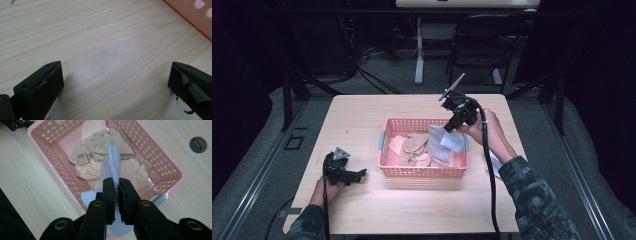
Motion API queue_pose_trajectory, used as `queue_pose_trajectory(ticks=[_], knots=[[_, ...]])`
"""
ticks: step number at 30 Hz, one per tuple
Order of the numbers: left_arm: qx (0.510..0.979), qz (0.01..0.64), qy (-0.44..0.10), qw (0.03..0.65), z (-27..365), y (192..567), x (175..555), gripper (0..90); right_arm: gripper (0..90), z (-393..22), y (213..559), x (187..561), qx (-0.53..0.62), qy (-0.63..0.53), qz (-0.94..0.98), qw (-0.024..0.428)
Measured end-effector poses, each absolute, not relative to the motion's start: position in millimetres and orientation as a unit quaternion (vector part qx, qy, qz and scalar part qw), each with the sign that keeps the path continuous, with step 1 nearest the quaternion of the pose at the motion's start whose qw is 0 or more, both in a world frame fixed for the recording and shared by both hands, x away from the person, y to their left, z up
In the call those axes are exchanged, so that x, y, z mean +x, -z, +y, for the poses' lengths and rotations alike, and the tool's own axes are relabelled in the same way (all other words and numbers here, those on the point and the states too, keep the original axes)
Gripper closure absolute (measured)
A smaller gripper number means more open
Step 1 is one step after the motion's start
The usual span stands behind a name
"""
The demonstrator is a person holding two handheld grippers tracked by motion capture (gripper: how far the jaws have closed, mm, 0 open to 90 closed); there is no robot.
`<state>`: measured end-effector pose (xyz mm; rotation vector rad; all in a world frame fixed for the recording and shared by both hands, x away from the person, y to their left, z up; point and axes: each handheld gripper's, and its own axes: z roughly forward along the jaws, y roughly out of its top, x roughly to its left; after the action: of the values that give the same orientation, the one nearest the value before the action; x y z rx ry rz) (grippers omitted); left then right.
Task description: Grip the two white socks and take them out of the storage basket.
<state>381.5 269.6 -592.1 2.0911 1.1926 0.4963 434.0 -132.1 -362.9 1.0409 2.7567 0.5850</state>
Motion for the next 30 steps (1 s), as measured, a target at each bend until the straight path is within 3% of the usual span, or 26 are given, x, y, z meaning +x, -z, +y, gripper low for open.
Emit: queue_pose_trajectory(ticks=[30], knots=[[0.802,0.457,-0.19,0.335,269.6,592.0,381.5,0.1,83.5,-164.5,302.1,434.1,0.368,-0.234,0.892,0.121]])
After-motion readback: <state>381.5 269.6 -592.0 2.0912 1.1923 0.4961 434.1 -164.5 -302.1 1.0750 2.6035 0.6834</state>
